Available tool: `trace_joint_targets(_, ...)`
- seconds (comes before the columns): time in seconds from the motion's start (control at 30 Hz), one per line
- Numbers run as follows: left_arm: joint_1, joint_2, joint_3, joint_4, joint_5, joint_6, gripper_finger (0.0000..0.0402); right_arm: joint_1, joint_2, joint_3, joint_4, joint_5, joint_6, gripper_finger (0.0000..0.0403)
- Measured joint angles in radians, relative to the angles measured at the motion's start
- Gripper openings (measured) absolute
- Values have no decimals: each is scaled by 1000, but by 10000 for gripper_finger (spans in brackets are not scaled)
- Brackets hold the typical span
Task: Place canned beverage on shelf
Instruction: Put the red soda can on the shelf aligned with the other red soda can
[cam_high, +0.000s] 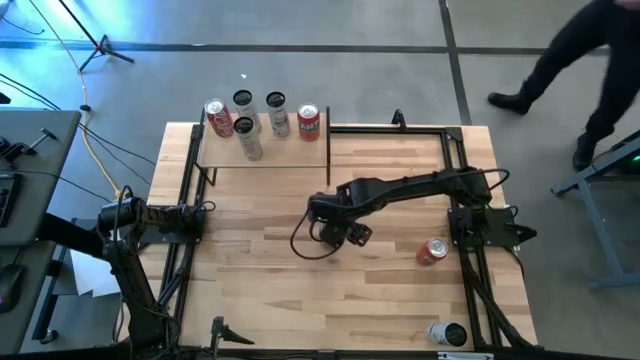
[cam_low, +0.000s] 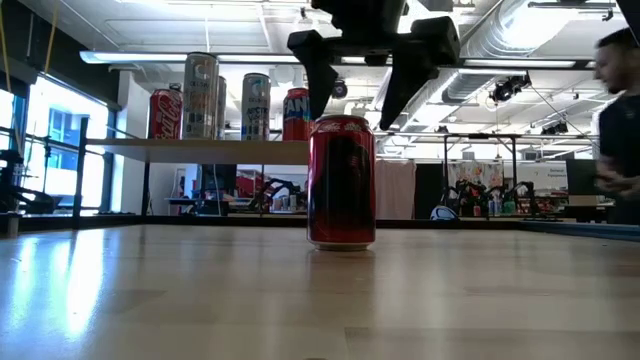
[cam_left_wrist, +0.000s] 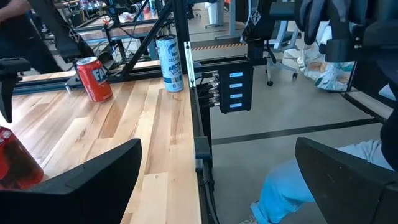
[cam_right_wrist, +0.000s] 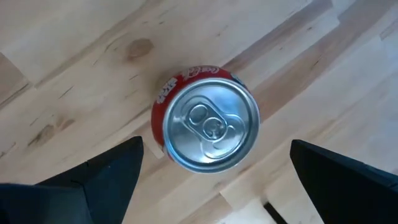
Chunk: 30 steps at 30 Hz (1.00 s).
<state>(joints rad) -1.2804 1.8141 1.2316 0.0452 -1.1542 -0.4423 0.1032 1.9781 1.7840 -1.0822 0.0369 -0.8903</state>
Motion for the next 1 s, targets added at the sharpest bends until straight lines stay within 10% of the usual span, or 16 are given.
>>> trace_joint_targets(0.67, 0, 0, 0, 5, 0, 0, 399, -38, 100, 1, -34, -111, -107, 386)
trace_joint_targets(1.0, 0, 0, 0, 5, 0, 0, 399, -38, 100, 1, -31, -125, 109, 285)
